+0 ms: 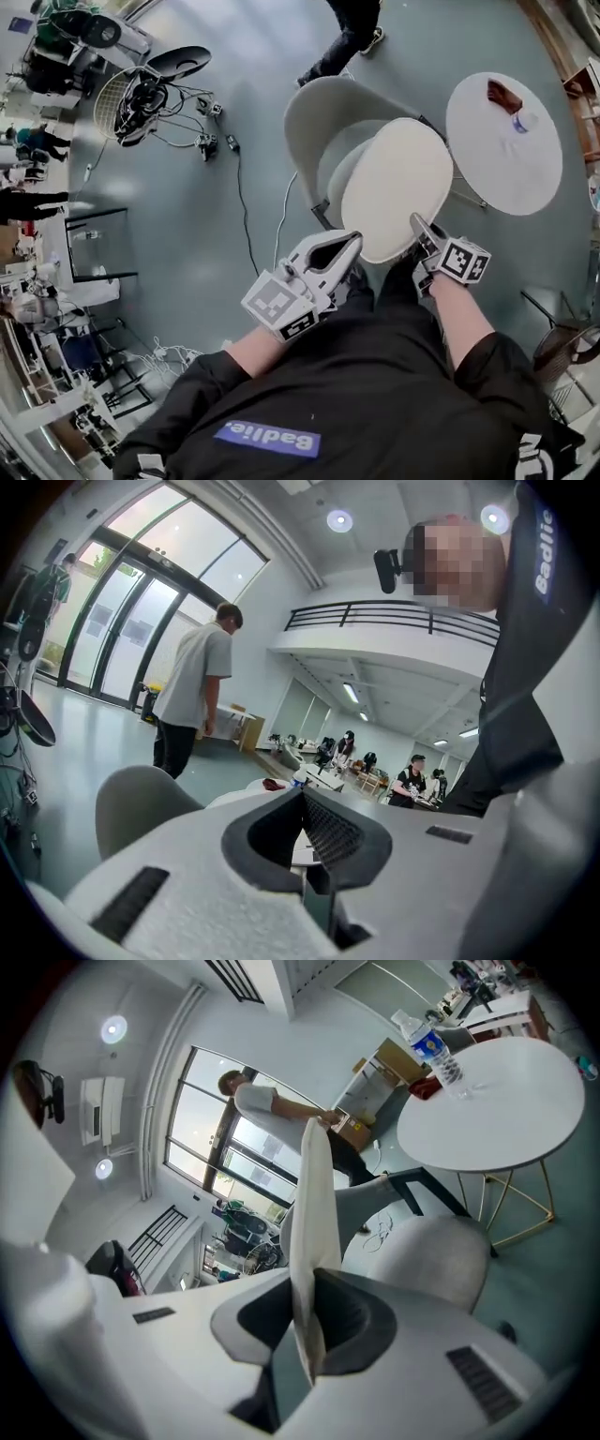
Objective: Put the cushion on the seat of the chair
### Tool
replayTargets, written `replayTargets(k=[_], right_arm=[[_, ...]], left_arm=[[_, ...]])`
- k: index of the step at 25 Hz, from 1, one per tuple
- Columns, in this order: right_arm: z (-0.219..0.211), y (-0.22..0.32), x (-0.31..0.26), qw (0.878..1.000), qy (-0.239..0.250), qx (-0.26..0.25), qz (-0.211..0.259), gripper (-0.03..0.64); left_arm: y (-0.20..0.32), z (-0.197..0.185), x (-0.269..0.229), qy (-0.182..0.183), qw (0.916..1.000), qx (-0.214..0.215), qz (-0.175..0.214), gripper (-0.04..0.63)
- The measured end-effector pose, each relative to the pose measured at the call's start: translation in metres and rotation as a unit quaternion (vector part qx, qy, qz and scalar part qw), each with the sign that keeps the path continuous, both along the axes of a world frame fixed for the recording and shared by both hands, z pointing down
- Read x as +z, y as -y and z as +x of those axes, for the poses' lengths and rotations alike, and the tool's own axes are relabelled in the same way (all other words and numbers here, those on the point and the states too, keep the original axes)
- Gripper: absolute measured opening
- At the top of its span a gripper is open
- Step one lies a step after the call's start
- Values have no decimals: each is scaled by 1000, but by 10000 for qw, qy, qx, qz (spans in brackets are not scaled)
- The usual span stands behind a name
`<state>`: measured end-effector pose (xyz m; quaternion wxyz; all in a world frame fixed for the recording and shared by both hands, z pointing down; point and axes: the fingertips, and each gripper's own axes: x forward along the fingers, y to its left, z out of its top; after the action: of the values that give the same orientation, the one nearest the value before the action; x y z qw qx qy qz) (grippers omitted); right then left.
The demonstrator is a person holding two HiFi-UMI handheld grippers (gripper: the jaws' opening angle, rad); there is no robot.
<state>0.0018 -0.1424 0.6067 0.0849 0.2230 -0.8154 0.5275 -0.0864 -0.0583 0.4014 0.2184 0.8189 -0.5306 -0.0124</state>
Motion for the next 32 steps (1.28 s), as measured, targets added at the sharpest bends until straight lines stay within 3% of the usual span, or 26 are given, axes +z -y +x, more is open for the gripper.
replayTargets(k=[8,19,27,32], right_arm=[[-24,18,50,9996,-14,-17,-297,61],[-60,41,116,9942,415,293,-949,61],[-60,47,183,9837,631,684,-1537,61],[-49,51,226,9776,657,629,-1899,62]], left_arm=[[24,2,29,-52,9998,3,-211,12],[43,-19,63,-73,9987,-151,-473,12],[51,-20,86,-68,9977,-189,-641,12],[54,-11,98,-77,9965,-89,-831,12]])
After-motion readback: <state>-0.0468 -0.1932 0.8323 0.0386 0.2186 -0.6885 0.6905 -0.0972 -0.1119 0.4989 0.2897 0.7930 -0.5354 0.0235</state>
